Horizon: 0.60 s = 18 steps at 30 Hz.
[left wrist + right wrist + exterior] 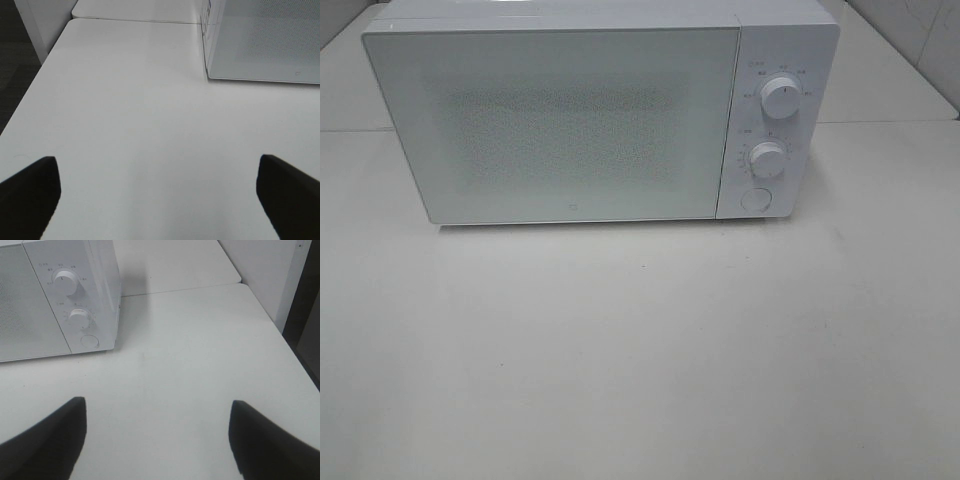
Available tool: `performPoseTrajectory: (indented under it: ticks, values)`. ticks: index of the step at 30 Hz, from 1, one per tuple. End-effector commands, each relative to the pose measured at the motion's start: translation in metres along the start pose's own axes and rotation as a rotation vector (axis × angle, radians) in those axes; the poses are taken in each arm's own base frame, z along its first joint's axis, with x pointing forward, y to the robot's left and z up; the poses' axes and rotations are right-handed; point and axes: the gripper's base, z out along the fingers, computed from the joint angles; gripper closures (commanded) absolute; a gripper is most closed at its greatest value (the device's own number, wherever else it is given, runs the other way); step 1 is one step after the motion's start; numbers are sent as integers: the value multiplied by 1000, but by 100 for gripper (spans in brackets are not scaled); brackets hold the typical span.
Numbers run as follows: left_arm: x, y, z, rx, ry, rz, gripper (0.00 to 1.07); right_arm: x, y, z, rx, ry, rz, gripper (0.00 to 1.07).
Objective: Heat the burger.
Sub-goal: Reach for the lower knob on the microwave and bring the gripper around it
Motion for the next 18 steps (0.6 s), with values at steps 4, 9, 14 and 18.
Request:
performPoseTrajectory:
  ticks: [4, 9, 14, 18]
  values:
    - [1, 0, -2, -2, -32, -8, 6, -16, 5, 15, -5, -17, -59, 31]
    - [1, 0, -2, -2, -32, -8, 6, -32, 12, 36, -31, -60, -102, 31]
    - [1, 0, -2, -2, -32, -8, 6, -41, 18, 56, -47, -58, -112, 31]
    - [1, 0, -2, -2, -32, -8, 6, -45, 21, 70, -54, -42, -119, 31]
